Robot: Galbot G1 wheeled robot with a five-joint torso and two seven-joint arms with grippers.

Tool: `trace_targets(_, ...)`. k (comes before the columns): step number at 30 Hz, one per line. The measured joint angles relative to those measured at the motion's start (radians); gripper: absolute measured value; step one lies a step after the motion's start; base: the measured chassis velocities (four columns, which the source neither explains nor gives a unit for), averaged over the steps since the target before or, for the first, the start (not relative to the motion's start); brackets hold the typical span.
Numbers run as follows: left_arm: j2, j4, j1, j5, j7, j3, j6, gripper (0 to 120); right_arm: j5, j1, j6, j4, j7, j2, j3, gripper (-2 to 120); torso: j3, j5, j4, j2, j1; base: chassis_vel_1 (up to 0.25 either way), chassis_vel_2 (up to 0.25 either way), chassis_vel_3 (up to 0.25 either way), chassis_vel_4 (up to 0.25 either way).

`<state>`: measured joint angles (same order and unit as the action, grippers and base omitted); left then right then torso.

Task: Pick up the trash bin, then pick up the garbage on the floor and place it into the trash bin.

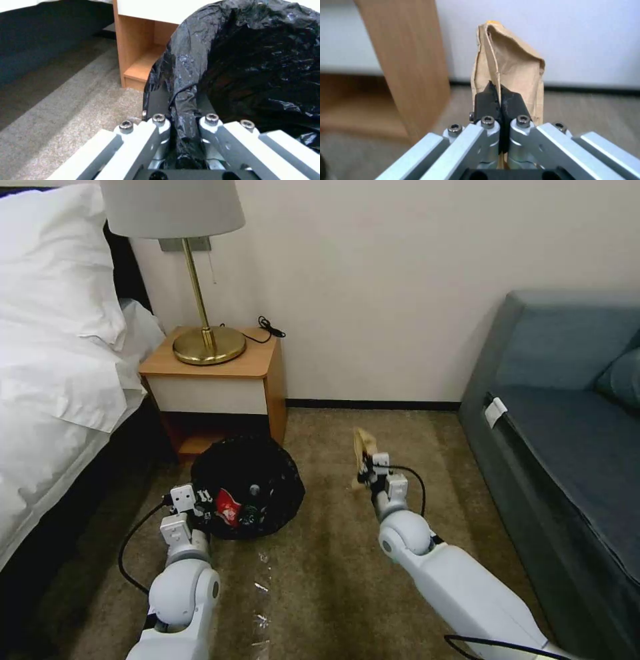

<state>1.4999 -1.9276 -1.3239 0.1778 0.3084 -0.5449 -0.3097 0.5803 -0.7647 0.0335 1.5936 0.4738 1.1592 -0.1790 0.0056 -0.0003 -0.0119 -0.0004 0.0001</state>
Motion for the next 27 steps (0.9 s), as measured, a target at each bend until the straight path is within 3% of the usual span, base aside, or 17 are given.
trace_targets(7, 0.007, 0.011, 0.011, -0.006, 0.0, 0.015, 0.0, 4, 0.014, 0.09, -0.008, 0.163, 0.074, 0.035, -0.113, 0, 0.0, -0.0001, 0.0, 0.0, 0.0, 0.0, 0.0, 0.0, 0.0)
trace_targets(13, 0.014, 0.014, 0.014, -0.009, 0.001, 0.021, 0.001, 4, 0.045, 0.161, 0.004, 0.22, 0.113, 0.076, -0.218, 0, 0.0, -0.0001, 0.0, 0.0, 0.0, 0.0, 0.0, 0.0, 0.0)
trace_targets(27, 0.016, 0.003, 0.013, 0.0, 0.004, 0.024, -0.003, 4, 0.005, 0.171, -0.002, 0.153, 0.12, 0.152, -0.359, 0, 0.0, 0.0, -0.0001, 0.0, 0.0, 0.0, 0.0, 0.0, 0.0)
